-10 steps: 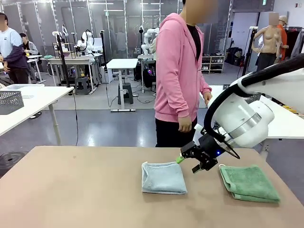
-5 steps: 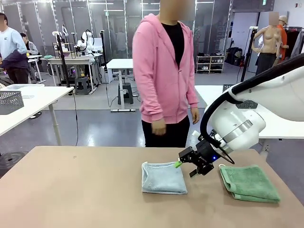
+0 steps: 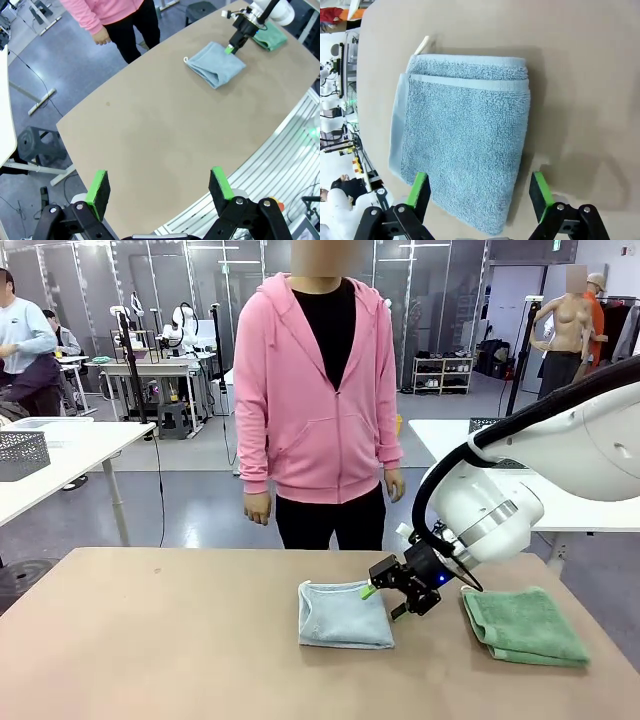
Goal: Fold the towels and place them in the basket.
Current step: Stack the folded Towel with hook on the right side of the table.
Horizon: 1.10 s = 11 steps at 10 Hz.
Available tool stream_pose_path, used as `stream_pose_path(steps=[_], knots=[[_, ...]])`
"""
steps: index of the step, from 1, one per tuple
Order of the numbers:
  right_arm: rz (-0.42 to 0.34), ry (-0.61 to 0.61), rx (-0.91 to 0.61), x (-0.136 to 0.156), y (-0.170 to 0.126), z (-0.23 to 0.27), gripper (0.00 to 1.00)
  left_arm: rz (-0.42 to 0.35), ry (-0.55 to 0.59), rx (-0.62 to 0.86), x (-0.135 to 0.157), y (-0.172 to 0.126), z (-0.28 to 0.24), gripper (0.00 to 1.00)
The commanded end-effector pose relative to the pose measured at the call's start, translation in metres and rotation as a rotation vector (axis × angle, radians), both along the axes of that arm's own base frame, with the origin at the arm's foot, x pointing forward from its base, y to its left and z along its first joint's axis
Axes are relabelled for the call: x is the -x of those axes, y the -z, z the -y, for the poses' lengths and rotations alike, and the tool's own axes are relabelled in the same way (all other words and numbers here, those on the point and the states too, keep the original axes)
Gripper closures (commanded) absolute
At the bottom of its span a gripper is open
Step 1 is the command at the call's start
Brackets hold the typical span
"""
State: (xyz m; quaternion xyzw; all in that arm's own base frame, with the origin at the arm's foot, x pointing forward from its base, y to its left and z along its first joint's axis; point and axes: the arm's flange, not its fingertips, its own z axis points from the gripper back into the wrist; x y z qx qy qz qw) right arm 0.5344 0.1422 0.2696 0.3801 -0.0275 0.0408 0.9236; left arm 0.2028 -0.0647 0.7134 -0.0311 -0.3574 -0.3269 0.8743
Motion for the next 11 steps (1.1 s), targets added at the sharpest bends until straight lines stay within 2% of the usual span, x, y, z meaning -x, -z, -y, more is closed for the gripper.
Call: stream_pose_path(steps=[1,2,3,4,5,7,8,9,11], knots=[[-0.024,0.014,-0.039,-0.006,0.003,-0.009,0.0,0.0,0.006,-0.006,0.0,0.0,-0.001,0.0],[-0.02,0.012,-0.058,-0.007,0.004,-0.013,0.23,0.0,0.006,-0.006,0.0,0.0,-0.001,0.0],[-0.021,0.012,-0.058,-0.007,0.006,-0.014,0.42,0.0,0.006,-0.006,0.0,0.0,-0.001,0.0],[-0.027,0.012,-0.057,-0.007,0.007,-0.016,0.77,0.0,0.006,-0.006,0.0,0.0,-0.001,0.0],[-0.031,0.011,-0.056,-0.007,0.008,-0.017,1.0,0.0,0.006,-0.006,0.0,0.0,-0.001,0.0],[-0.03,0.013,-0.058,-0.009,0.008,-0.02,1.0,0.0,0.006,-0.006,0.0,0.0,-0.001,0.0],[-0.03,0.015,-0.055,-0.008,0.006,-0.021,0.97,0.0,0.006,-0.006,0.0,0.0,-0.001,0.0],[-0.03,0.023,-0.042,-0.007,0.005,-0.021,1.0,0.0,0.006,-0.006,0.0,0.0,-0.001,0.0],[-0.036,0.033,-0.018,-0.002,0.002,-0.021,1.0,0.0,0.006,-0.006,0.0,0.0,-0.001,0.0]])
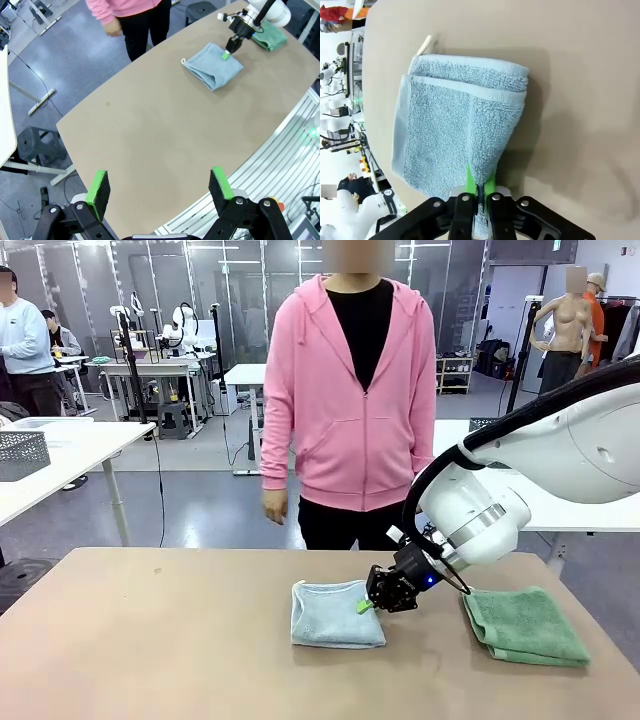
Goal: Fold the towels and place them in the basket.
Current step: Stack the folded Towel with hook on the right side of the table.
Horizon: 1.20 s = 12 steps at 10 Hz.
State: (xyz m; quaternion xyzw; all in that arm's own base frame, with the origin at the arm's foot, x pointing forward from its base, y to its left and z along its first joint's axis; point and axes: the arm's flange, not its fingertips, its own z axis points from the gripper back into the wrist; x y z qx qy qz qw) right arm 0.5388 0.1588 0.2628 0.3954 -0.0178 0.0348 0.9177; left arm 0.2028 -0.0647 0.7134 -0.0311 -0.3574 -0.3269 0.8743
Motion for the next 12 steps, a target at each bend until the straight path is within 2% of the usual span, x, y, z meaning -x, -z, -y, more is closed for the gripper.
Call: stream_pose_path(steps=[1,2,3,9,10,11,12], knots=[[-0.021,0.036,0.03,0.005,-0.009,-0.002,1.0,0.0,0.006,-0.006,0.0,0.0,-0.001,0.0],[-0.024,0.053,0.019,0.008,-0.014,0.001,1.0,0.0,0.006,-0.006,0.0,0.0,-0.001,0.0],[-0.004,0.007,0.003,0.0,-0.001,0.0,1.0,0.0,0.006,-0.006,0.0,0.0,-0.001,0.0],[-0.004,0.007,0.003,0.0,-0.001,0.0,1.0,0.0,0.006,-0.006,0.0,0.0,-0.001,0.0],[-0.012,0.016,0.004,0.002,-0.003,0.001,0.94,0.0,0.006,-0.006,0.0,0.0,-0.001,0.0],[0.045,-0.032,0.009,0.002,-0.032,0.005,0.95,0.0,0.006,-0.006,0.0,0.0,-0.001,0.0],[0.045,-0.065,0.029,0.006,-0.055,0.007,0.95,0.0,0.006,-0.006,0.0,0.0,-0.001,0.0]])
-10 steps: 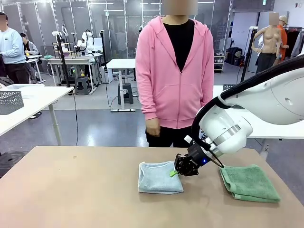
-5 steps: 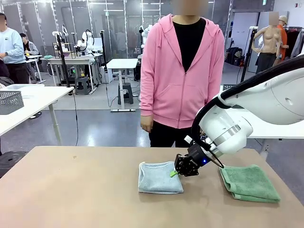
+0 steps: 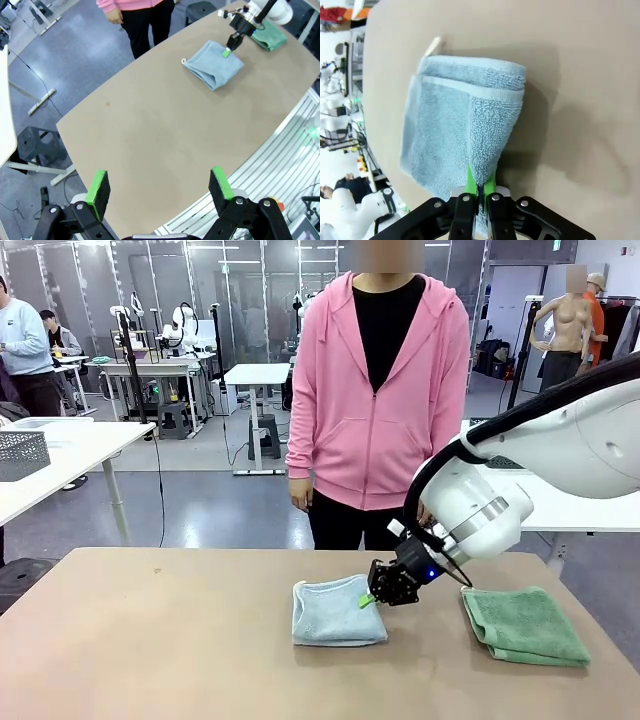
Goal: Fold the towels and place them in the basket.
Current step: Stack the folded Towel with hook on the right side of the table.
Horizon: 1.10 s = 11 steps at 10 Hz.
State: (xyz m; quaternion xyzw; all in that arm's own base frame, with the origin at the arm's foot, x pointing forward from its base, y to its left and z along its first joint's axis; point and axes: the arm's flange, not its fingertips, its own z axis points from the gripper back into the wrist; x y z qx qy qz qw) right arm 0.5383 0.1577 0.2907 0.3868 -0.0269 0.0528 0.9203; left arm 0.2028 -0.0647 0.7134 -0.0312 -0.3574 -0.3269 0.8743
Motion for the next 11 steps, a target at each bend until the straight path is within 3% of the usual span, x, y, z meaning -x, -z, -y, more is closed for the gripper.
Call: stream_pose_path(steps=[1,2,5,11], knots=[[0.013,-0.083,0.022,0.01,-0.052,0.008,0.95,0.0,0.006,-0.006,0.0,0.0,-0.001,0.0],[0.039,-0.081,0.066,0.01,-0.068,0.016,0.95,0.0,0.006,-0.006,0.0,0.0,-0.001,0.0],[0.018,-0.088,0.229,0.018,-0.117,0.054,0.95,0.0,0.006,-0.006,0.0,0.0,-0.001,0.0],[0.022,-0.156,0.245,0.026,-0.166,0.135,0.95,0.0,0.006,-0.006,0.0,0.0,-0.001,0.0]])
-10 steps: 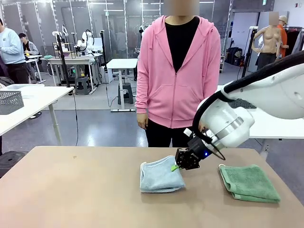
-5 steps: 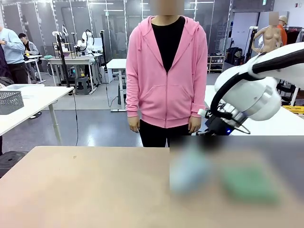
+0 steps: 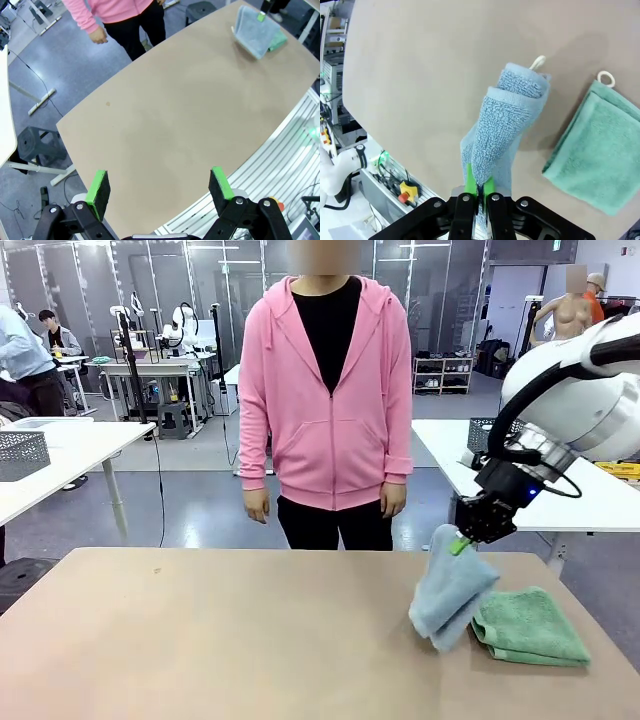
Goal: Fold the towels and place them in the basket.
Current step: Stack the folded Towel with hook on the right side of the table.
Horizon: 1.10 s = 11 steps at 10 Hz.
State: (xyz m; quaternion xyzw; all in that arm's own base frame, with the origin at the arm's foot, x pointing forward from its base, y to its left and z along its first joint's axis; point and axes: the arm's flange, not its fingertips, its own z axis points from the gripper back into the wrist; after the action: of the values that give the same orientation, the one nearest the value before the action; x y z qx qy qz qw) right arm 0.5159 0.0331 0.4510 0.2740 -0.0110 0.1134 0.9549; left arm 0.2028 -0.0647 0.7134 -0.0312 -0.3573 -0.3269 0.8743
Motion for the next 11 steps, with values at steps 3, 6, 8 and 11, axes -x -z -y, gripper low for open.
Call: stream_pose_path(steps=[3,6,8,11], knots=[[0.027,-0.051,0.04,0.006,-0.01,0.048,0.95,0.0,0.006,-0.006,0.0,0.0,-0.001,0.0],[0.05,-0.04,0.097,-0.002,0.021,0.089,0.95,0.0,0.006,-0.006,0.0,0.0,-0.001,0.0],[0.033,-0.022,0.204,-0.006,0.043,0.109,0.95,0.0,0.006,-0.006,0.0,0.0,-0.001,0.0],[-0.061,0.013,0.429,-0.005,0.06,0.116,0.95,0.0,0.006,-0.006,0.0,0.0,-0.001,0.0]])
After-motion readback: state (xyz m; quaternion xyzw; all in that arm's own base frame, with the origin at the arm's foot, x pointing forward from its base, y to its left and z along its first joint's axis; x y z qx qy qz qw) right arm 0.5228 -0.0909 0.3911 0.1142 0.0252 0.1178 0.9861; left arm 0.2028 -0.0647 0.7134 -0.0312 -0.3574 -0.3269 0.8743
